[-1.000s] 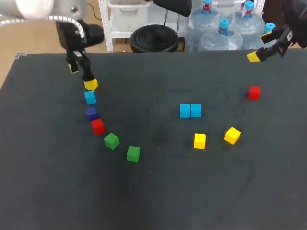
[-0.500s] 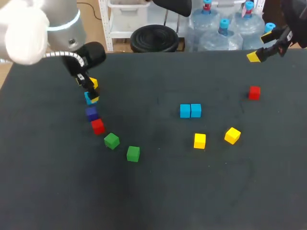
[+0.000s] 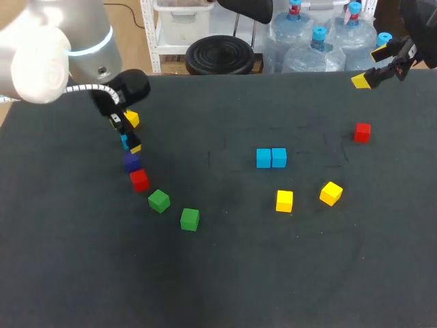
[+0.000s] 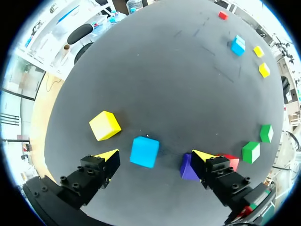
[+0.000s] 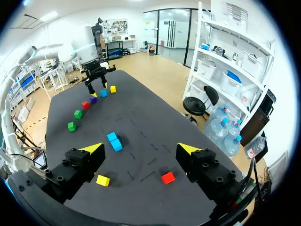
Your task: Place the blue cubes, place green cubes on the blue cubes, place the yellow cubes on the green cubes, then place the red cubes on the yellow cubes, and place purple cube on the red cubes.
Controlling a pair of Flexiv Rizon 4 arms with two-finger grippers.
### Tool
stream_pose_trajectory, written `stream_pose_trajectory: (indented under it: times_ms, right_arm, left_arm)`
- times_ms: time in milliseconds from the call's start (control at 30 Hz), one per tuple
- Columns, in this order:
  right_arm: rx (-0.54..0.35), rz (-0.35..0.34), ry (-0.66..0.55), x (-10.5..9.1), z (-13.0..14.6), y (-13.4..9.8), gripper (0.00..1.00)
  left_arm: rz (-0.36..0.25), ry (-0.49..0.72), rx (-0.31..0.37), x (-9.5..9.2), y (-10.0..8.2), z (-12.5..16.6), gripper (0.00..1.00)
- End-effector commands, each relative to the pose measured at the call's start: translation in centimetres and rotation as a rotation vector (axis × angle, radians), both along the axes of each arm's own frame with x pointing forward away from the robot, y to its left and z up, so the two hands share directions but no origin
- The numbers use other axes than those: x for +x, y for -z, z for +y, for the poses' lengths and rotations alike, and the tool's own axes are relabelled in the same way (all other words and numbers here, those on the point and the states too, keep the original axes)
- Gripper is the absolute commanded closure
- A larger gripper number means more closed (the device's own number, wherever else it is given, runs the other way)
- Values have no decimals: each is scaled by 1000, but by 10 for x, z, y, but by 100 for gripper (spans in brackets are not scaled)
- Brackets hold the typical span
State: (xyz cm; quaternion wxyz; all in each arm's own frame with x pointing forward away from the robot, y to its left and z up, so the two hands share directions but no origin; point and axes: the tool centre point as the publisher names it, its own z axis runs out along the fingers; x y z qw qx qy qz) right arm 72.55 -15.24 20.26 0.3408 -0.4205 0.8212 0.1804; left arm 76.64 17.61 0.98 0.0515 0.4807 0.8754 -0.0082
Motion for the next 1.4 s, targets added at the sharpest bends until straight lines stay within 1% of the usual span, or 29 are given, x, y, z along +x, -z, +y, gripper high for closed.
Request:
stream_pose_trajectory:
  times_ms: [33,100,133,167,200,233,267,300,333,400,533,567,633,667,733,767,833,933,1067,1233,1400]
  right_arm:
    - [0,-1,1,-1,0,0,0]
    - [0,-1,1,-1,0,0,0]
    - [0,-1,1,-1,0,0,0]
    - [0,-1,1,-1,0,0,0]
    - [0,-1,1,-1,0,0,0]
    - [0,-1,1,-1,0,0,0]
    - [0,-1,1,-1,0,0,0]
    - [0,-1,1,-1,0,0,0]
    - [0,-1,1,-1,0,0,0]
    - [0,-1,1,-1,0,0,0]
    - [0,-1,1,-1,0,0,0]
    - [0,-1,1,-1,0,0,0]
    - [0,-1,1,-1,0,0,0]
    - [0,-1,1,-1,0,0,0]
    - [0,-1,1,-1,0,0,0]
    - [0,-1,1,-1,0,0,0]
    - [0,-1,1,-1,0,0,0]
    - [0,-1,1,-1,0,0,0]
    - [0,-1,1,-1,0,0,0]
    - [0,-1,1,-1,0,0,0]
    - [0,-1,1,-1,0,0,0]
  left_arm:
    - [14,6,3,7,8,-2,0]
    - [19,9,3,8,10,-4,0]
    - [22,12,4,8,11,-4,2]
    - [24,12,4,7,12,-5,13]
    - [27,13,4,7,13,-5,18]
    - [30,14,5,7,14,-6,19]
    - [31,14,6,8,15,-6,28]
    - [33,16,10,8,16,-6,42]
    - [34,17,11,8,16,-6,51]
    - [39,20,15,7,17,-6,63]
    - [43,19,17,7,17,-5,68]
    - [43,17,17,7,17,-5,78]
    - [43,15,18,7,17,-5,79]
    - [43,14,18,6,17,-5,83]
    - [41,12,19,6,16,-5,94]
    - [40,12,19,6,16,-5,97]
    - [38,11,20,6,14,-5,100]
    - [36,12,19,4,11,-7,100]
    - [32,59,19,-2,1,-16,100]
    - [26,156,34,-13,-13,-37,100]
    - [8,302,57,-28,-29,-65,100]
